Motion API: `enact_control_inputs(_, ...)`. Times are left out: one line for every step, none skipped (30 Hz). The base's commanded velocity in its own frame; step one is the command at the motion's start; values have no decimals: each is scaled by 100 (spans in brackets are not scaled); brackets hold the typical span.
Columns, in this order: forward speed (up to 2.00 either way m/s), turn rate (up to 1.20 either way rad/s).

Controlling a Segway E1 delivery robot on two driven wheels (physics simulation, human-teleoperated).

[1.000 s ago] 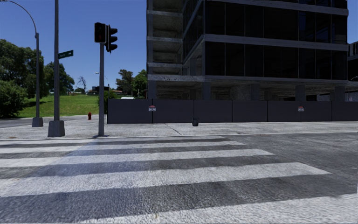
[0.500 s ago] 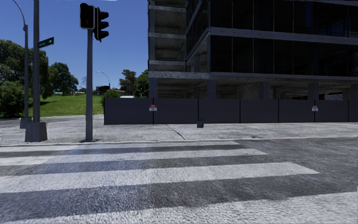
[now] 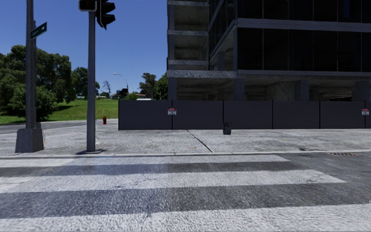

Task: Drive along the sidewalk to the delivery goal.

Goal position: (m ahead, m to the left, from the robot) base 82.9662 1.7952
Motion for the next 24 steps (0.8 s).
enact_control_inputs(196, 0)
enact_control_inputs(196, 0)
enact_control_inputs(196, 0)
enact_control_inputs(196, 0)
enact_control_inputs(196, 0)
enact_control_inputs(196, 66)
enact_control_inputs(196, 66)
enact_control_inputs(196, 78)
enact_control_inputs(196, 80)
enact_control_inputs(196, 81)
enact_control_inputs(196, 79)
enact_control_inputs(196, 60)
enact_control_inputs(196, 37)
enact_control_inputs(196, 23)
enact_control_inputs(196, 23)
enact_control_inputs(196, 12)
enact_control_inputs(196, 7)
enact_control_inputs(196, 5)
enact_control_inputs(196, 4)
enact_control_inputs(196, 3)
enact_control_inputs(196, 2)
enact_control_inputs(196, 1)
enact_control_inputs(196, 1)
enact_control_inputs(196, 1)
